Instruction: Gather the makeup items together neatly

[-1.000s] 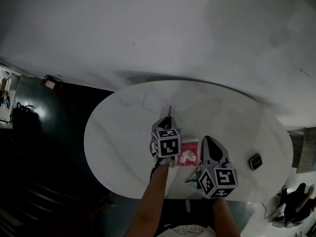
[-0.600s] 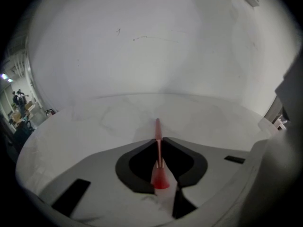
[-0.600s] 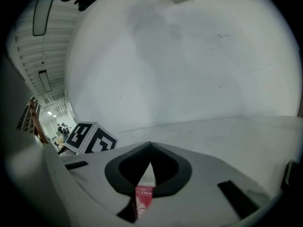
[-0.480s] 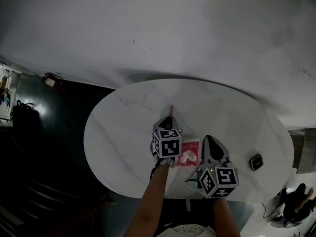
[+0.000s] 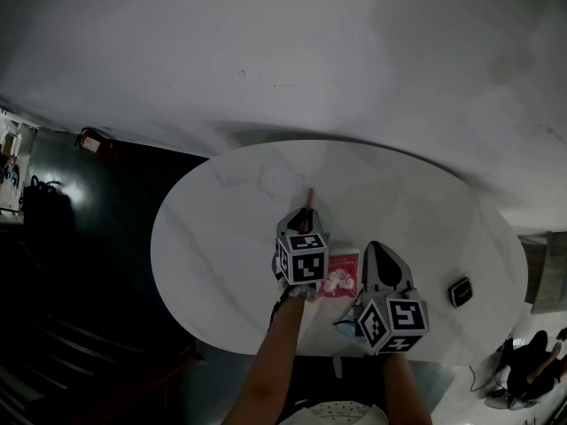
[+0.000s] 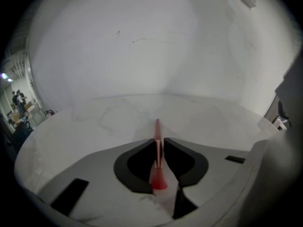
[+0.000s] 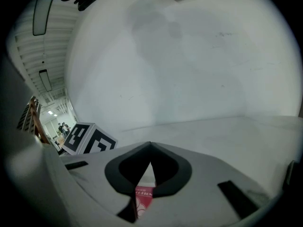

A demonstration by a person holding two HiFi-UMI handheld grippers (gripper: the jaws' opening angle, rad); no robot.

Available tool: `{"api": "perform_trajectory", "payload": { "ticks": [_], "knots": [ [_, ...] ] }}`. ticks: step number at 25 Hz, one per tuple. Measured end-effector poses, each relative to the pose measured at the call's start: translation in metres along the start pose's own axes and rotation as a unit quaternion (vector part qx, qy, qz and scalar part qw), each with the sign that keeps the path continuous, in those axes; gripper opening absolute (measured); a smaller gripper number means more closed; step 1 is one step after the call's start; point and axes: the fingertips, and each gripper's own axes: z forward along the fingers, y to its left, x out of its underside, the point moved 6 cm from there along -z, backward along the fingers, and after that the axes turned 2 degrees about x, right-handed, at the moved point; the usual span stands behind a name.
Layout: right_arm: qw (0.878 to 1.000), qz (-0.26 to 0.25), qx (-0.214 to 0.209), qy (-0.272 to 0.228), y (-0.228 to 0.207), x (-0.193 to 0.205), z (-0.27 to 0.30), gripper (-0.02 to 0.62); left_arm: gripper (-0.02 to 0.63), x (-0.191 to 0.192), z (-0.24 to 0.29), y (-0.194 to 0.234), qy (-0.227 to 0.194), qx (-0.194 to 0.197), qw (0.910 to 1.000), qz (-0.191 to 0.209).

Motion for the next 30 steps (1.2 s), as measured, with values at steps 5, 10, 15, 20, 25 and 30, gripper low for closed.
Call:
{"api": "perform_trajectory", "payload": {
  "ticks": [5, 10, 15, 20, 25, 30],
  "knots": [
    [1.0, 0.0, 0.002, -0.002, 0.0, -0.001, -0.001, 0.003, 0.103, 0.0, -0.001, 0.001, -0.002, 0.006, 1.0, -0.007],
    [1.0, -0.001, 0.002, -0.004, 0.0, -0.001, -0.002, 0.003, 0.131, 0.0, -0.002, -0.001, -0.004, 0.015, 0.9998, -0.009],
    [1.0, -0.003, 0.002, -0.005, 0.001, -0.001, -0.003, 0.003, 0.15, -0.001, -0.004, 0.001, -0.011, 0.015, 0.9997, -0.017],
    [1.0, -0.001, 0.001, -0.007, 0.003, -0.001, -0.006, 0.003, 0.152, -0.002, -0.015, 0.004, -0.02, 0.014, 0.9995, -0.019],
    [1.0, -0.005, 0.001, -0.006, 0.004, 0.0, -0.009, 0.003, 0.153, -0.004, -0.033, 0.006, -0.04, 0.014, 0.9989, -0.019],
    [1.0, -0.004, -0.001, -0.008, 0.006, 0.0, -0.012, 0.003, 0.155, -0.009, -0.059, 0.008, -0.066, 0.017, 0.9975, -0.02]
  ]
}}
